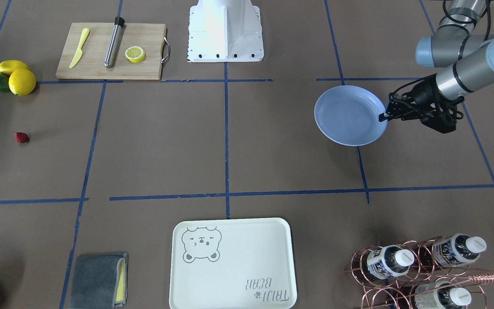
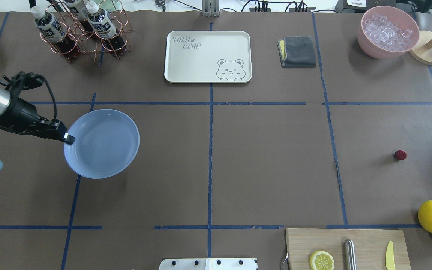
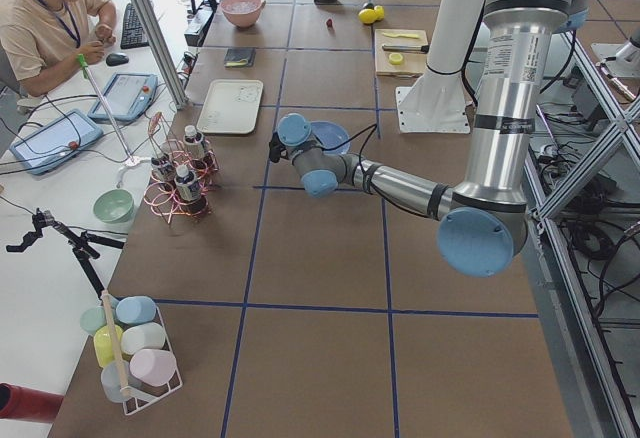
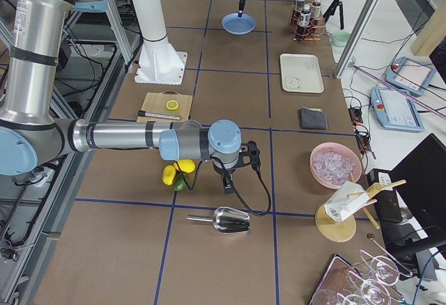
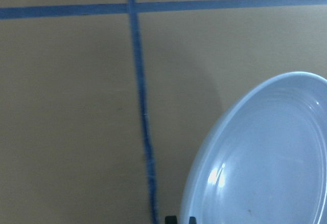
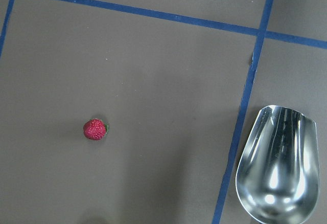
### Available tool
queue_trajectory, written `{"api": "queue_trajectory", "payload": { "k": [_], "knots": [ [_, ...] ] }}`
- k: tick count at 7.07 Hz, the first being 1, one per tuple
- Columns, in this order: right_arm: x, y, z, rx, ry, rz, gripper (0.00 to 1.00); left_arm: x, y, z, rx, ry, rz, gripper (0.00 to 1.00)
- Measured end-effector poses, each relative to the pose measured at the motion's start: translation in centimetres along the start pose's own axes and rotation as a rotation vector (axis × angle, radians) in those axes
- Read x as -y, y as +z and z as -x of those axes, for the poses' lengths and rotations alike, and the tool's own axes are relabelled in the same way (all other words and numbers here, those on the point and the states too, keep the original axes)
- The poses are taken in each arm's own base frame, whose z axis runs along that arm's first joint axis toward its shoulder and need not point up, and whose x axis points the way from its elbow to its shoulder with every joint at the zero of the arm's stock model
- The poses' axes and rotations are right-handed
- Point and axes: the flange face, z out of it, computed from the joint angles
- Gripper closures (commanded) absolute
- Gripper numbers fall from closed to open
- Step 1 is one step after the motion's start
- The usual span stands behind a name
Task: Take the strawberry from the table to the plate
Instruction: 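Grip the plate rim with the left gripper and slide it toward table center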
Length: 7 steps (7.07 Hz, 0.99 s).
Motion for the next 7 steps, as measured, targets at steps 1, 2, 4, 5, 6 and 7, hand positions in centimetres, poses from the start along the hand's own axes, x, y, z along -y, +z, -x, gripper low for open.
{"api": "queue_trajectory", "payload": {
  "k": [1, 2, 4, 5, 6, 7],
  "knots": [
    [0.0, 0.0, 0.0, 0.0, 0.0, 0.0, 0.0, -0.3, 4.1, -6.0, -0.041, -0.066, 0.008, 1.0],
    [0.0, 0.0, 0.0, -0.001, 0.0, 0.0, 0.0, -1.2, 8.3, -11.1, -0.066, -0.112, 0.005, 1.0],
    [0.0, 0.0, 0.0, -0.001, 0.0, 0.0, 0.0, -2.8, 14.9, -17.4, -0.082, -0.141, -0.033, 1.0],
    [0.0, 0.0, 0.0, -0.001, 0.0, 0.001, 0.0, -3.1, 17.5, -18.2, -0.067, -0.148, -0.051, 1.0],
    [0.0, 0.1, 0.0, 0.0, 0.0, 0.001, 0.0, -2.9, 19.3, -18.3, -0.048, -0.157, -0.059, 1.0],
    [0.0, 0.1, 0.0, 0.0, 0.0, 0.001, 0.0, -2.6, 20.3, -18.2, -0.033, -0.163, -0.062, 1.0]
  ]
}}
